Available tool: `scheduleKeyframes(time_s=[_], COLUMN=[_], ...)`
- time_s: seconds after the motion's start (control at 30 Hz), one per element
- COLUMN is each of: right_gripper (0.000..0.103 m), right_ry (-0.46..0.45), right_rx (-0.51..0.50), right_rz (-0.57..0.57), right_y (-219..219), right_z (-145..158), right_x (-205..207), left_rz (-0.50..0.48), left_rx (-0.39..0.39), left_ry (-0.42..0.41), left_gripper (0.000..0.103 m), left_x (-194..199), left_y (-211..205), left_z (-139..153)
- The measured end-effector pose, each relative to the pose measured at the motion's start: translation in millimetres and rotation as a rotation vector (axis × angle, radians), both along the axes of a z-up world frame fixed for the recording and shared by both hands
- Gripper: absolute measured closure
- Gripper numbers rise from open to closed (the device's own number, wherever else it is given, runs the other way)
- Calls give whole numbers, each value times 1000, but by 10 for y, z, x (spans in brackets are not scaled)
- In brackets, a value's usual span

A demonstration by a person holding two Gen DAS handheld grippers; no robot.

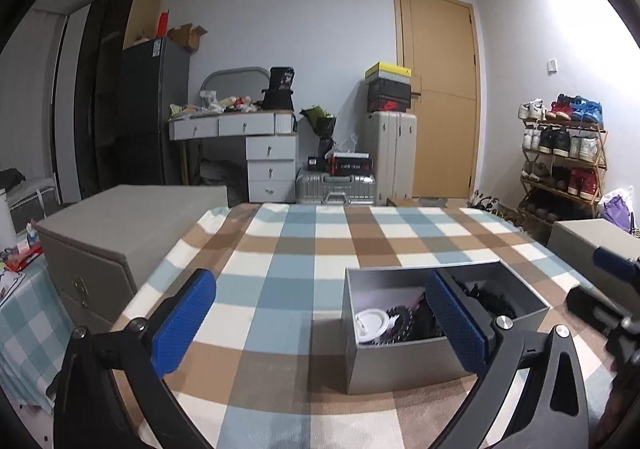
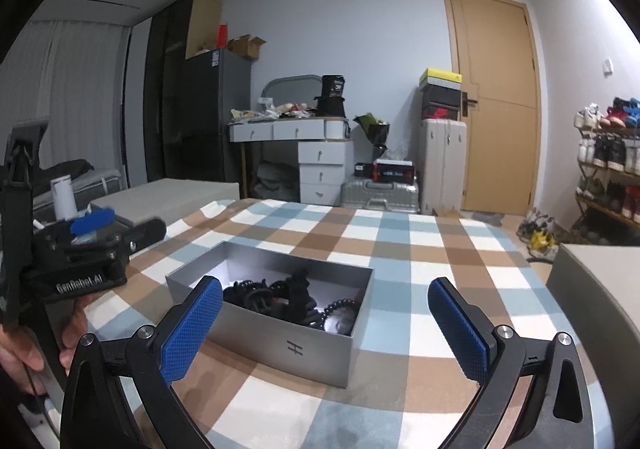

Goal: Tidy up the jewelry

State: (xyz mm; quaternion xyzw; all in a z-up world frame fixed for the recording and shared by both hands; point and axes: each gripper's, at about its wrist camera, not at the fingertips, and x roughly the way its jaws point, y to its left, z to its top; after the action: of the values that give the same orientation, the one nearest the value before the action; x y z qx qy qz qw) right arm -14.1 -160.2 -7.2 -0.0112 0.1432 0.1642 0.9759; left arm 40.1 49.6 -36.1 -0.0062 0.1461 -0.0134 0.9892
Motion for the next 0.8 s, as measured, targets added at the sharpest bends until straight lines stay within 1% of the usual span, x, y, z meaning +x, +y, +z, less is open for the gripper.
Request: scheduleKeyframes(time_s=[0.1, 0.2, 0.27, 0.4, 0.5, 0.63, 0.8], right_gripper=[0, 0, 0, 0, 0, 0, 0], right_ry=[10, 22, 25, 11, 9, 25, 19], right_rx=[2, -20, -27, -4, -15, -12, -14], right_rz=[1, -5, -16, -34, -28, -28, -30], right_y=[-10, 22, 27, -32, -9, -19, -19], right_z=[0, -8, -10, 4, 9, 8, 13], right_x=[17, 28, 28, -5, -5, 28, 14], left_rz=[-27, -35, -32, -16, -40, -37, -37], left_rx=[-11, 12, 39, 17, 24, 23, 24], left_ry=[-4, 10, 2, 1, 2, 2, 3], left_gripper=[1, 1, 1, 1, 1, 1, 1], left_x=[-45, -29, -62, -62, -55, -43, -45], left_y=[1, -59, -104, -46, -76, -82, -96], left_z=[5, -5, 8, 6, 3, 5, 0])
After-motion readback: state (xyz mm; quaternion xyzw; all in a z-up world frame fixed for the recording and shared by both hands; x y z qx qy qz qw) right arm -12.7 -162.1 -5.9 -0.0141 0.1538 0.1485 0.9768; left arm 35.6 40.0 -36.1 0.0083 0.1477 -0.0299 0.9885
